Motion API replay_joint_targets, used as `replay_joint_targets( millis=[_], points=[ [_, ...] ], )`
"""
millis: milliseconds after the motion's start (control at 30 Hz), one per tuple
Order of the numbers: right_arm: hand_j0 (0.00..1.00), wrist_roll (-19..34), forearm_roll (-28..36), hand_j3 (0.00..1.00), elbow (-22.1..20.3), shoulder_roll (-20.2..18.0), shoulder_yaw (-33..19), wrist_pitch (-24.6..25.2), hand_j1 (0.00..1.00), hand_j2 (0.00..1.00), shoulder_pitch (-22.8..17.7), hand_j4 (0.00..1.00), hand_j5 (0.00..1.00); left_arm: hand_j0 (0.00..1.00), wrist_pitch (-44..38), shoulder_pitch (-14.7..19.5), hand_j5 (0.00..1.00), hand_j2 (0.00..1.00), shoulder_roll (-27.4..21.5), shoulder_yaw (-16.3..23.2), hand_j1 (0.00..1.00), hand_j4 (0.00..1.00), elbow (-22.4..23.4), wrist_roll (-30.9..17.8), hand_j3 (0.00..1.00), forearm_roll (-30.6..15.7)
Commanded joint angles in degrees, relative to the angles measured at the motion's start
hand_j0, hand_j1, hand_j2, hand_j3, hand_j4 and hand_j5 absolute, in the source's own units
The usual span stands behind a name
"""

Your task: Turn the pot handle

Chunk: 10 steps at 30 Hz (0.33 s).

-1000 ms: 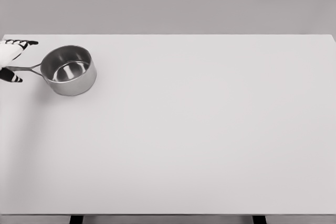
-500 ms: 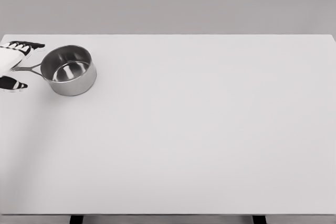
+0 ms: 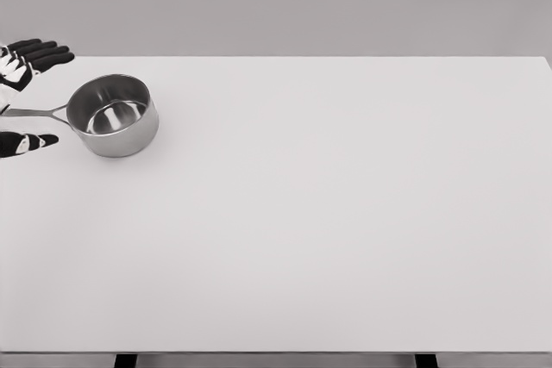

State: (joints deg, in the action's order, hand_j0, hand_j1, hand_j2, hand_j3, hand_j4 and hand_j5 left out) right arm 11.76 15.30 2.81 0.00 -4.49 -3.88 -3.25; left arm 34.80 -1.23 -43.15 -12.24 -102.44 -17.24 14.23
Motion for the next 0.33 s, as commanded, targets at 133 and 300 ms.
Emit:
replay_joint_targets(
  millis=[133,300],
  points=[
    [1.0,0.0,0.0,1.0,0.0,0.0,0.0,-0.1,1.0,1.0,0.0,1.0,1.0,1.0,0.2,-1.1,1.0,1.0,-0.7,10.2,1.0,1.0,-0.8,-0.4,1.0,-0.7],
    [1.0,0.0,0.0,1.0,0.0,0.0,0.0,0.0,1.0,1.0,0.0,1.0,1.0,1.0,0.2,-1.1,1.0,1.0,-1.0,10.3,1.0,1.0,-0.8,-0.4,1.0,-0.6]
  ],
)
